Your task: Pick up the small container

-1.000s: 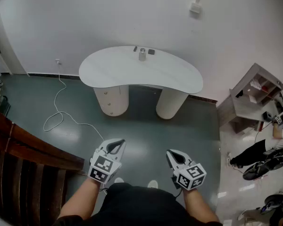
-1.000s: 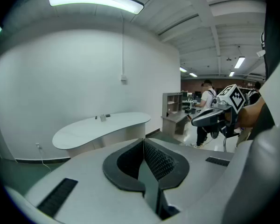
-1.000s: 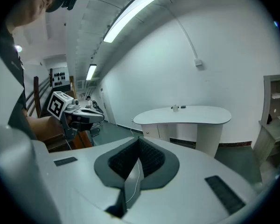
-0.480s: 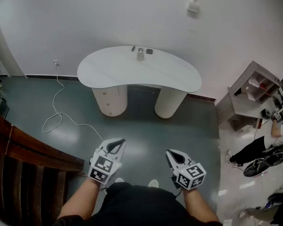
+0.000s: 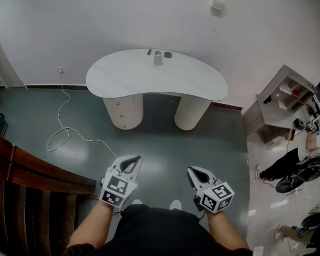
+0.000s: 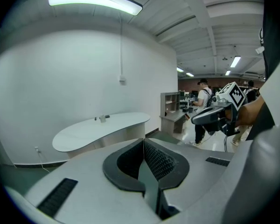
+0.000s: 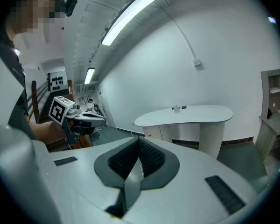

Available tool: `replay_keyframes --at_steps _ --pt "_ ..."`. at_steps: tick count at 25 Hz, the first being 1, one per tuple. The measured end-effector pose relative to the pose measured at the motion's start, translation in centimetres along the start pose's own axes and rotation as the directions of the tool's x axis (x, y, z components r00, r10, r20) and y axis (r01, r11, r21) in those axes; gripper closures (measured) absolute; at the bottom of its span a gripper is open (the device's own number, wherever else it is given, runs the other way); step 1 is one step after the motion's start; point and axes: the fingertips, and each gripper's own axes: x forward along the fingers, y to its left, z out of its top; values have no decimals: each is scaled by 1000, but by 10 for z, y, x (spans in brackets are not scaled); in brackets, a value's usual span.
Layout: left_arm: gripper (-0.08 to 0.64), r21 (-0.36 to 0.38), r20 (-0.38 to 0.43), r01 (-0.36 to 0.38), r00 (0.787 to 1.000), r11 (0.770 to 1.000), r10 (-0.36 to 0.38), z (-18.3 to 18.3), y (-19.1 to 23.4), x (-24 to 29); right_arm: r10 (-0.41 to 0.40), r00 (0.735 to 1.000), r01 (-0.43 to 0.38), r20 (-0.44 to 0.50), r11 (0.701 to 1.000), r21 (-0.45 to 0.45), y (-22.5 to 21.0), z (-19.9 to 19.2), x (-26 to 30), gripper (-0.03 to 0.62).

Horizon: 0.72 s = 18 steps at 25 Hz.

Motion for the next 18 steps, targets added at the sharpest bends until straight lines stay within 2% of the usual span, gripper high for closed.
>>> replay_keyframes --at_steps 14,18 --pt "543 28 -3 49 999 998 -49 -33 48 -30 -41 999 40 -17 999 -3 54 -10 49 598" --pt "543 -1 4 68 998 998 -68 -41 59 -34 -41 998 41 -38 999 -3 69 -14 60 598"
